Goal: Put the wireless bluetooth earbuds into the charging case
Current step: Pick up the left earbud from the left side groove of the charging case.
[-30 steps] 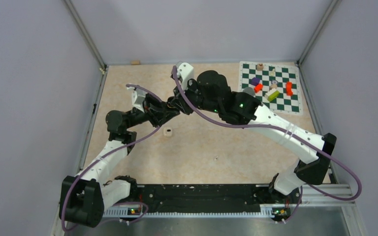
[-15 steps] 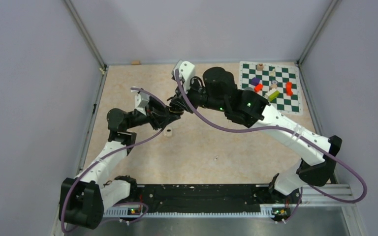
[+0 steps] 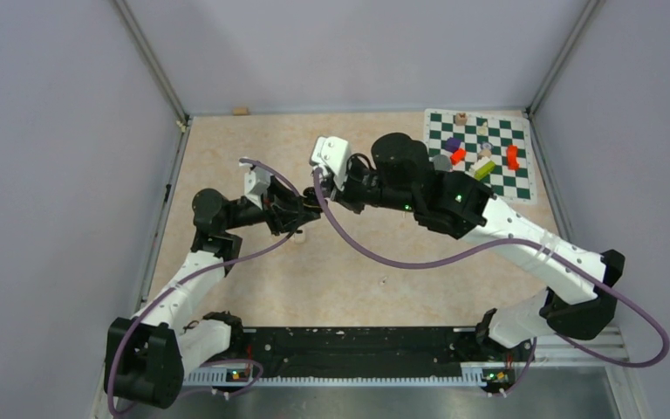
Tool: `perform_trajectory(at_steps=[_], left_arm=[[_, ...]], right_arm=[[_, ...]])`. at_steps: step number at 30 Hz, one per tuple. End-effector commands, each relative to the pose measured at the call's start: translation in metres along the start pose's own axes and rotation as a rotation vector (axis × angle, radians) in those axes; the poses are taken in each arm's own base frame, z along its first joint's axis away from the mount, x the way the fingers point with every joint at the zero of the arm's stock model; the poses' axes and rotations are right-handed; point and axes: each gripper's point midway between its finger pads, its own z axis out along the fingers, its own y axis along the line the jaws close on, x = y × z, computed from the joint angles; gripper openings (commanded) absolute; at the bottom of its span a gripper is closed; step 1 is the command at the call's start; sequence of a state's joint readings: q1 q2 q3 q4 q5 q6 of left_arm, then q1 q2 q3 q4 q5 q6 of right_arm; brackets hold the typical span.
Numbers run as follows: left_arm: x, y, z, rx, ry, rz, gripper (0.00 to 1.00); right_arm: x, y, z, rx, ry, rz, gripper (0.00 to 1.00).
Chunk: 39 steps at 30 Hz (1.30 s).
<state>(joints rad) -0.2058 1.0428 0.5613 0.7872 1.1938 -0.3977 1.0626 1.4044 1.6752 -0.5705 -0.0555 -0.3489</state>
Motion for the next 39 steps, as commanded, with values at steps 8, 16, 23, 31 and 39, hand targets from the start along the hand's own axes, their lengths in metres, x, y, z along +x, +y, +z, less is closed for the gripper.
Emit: perform_trajectory(at_steps=[8,16,23,31,39], left_arm=[[-0.016,-0.012,0.001,0.047,-0.017,0.081,0.00],[-0.018,-0.018,0.001,0.066,-0.022,0.088,0.00],[-0.018,-0.019,0.001,0.069,-0.026,0.086,0.00],[-0.018,-0.020,0.002,0.071,-0.026,0.084,0.00],[-0.016,-0.020,0.001,0.070,-0.023,0.084,0.00]], right_arm=[[0.013,0.030,0.018,-0.020,0.081,-0.162,0.12],[0.017,0.020,0.021,0.039,0.110,-0.186,0.12],[0.026,0.019,0.027,0.047,0.140,-0.208,0.12],[0.028,0.029,0.032,0.021,0.155,-0.234,0.12],[0.021,0.031,0.029,0.026,0.145,-0.249,0.12]])
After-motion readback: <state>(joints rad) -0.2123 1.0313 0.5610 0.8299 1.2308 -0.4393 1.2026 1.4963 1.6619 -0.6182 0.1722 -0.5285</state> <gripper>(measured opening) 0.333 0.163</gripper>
